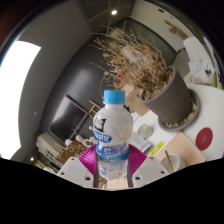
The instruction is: Pour water
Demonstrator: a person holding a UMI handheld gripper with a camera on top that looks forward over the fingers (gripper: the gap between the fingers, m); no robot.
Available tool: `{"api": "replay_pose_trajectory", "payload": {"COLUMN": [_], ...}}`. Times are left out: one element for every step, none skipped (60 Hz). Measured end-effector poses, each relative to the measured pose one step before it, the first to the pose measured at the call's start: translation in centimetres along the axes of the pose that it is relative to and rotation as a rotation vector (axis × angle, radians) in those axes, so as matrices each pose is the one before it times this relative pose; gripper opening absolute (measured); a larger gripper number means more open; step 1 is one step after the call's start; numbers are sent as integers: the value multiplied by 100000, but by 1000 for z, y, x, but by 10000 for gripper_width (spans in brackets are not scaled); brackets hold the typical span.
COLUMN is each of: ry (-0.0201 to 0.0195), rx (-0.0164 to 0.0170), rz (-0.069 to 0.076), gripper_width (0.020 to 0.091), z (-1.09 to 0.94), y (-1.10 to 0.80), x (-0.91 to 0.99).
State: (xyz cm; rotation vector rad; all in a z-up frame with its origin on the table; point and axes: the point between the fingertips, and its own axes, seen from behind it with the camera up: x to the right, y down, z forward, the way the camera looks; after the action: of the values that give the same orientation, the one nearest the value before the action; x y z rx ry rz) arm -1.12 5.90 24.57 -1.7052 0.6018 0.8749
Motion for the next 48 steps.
{"api": "replay_pose_trajectory", "payload": {"ry": [695, 807, 866, 1094, 1205, 676, 1636, 1539, 1697, 1846, 1955, 1973, 1975, 1338, 1597, 1412, 1322, 1212, 1070, 853, 636, 571, 826, 319, 121, 129, -62, -67, -67, -94, 211, 90, 206, 203, 123, 132, 254, 248, 143, 139, -174, -123, -43, 63, 122, 274, 261, 52], "rx": [1530, 1506, 1342, 1218, 1108, 1613, 632, 733, 605, 352, 95, -67, -353, 425, -1096, -551, -635, -704, -802, -967, -1090, -1094, 332, -1644, -1194, -1178, -1149, -1064, -1015, -941, -551, -721, -589, -540, -609, -525, -425, -455, -436, -312, -201, -276, -452, -593, -664, -675, -633, 1742], "rz": [-5679, -5366, -5089, -4986, -4877, -5452, -4383, -4432, -4412, -4379, -4232, -4040, -3924, -4146, -3149, -3416, -3231, -3144, -3022, -2784, -2384, -2093, -2410, -1046, -823, -597, -293, -129, 26, 90, -106, -126, -195, -316, -389, -446, -437, -296, -147, 56, 75, 301, 365, 318, 296, 245, 170, 273], "gripper_width": [379, 377, 378, 379, 380, 379, 380, 380, 380, 380, 380, 380, 380, 380, 380, 380, 379, 380, 379, 380, 380, 380, 381, 380, 381, 379, 380, 381, 380, 381, 381, 381, 381, 381, 380, 380, 381, 380, 381, 384, 383, 383, 383, 383, 384, 385, 394, 394], "z": [-256, -239, -219, -198, -172, -483, 112, -93, -55, 14, -26, 81, 36, -455, 638, 137, 178, 220, 244, 178, 193, 235, -216, 145, 108, 136, 173, 155, 165, 162, 370, -37, 99, 107, 100, 132, 147, 105, 109, 551, -58, 72, 88, 71, 134, 114, 59, -95], "y": [-971, -930, -899, -783, -725, -840, -321, -393, -288, -139, -22, 130, 208, 320, 86, 444, 476, 549, 655, 715, 725, 766, 1469, 466, 669, 741, 698, 677, 718, 648, 826, 512, 511, 444, 454, 415, 395, 414, 395, 382, 446, 358, 371, 368, 398, 408, 431, -369], "x": [-21, 120, 214, 388, 454, 593, 860, 769, 809, 941, 939, 999, 957, 946, 920, 816, 768, 693, 669, 559, 496, 464, 351, 480, 429, 279, 236, 222, 170, 133, -168, 338, 206, 173, 157, 165, 149, 113, 90, -315, 74, 53, 54, 55, 52, 75, 47, 28]}}
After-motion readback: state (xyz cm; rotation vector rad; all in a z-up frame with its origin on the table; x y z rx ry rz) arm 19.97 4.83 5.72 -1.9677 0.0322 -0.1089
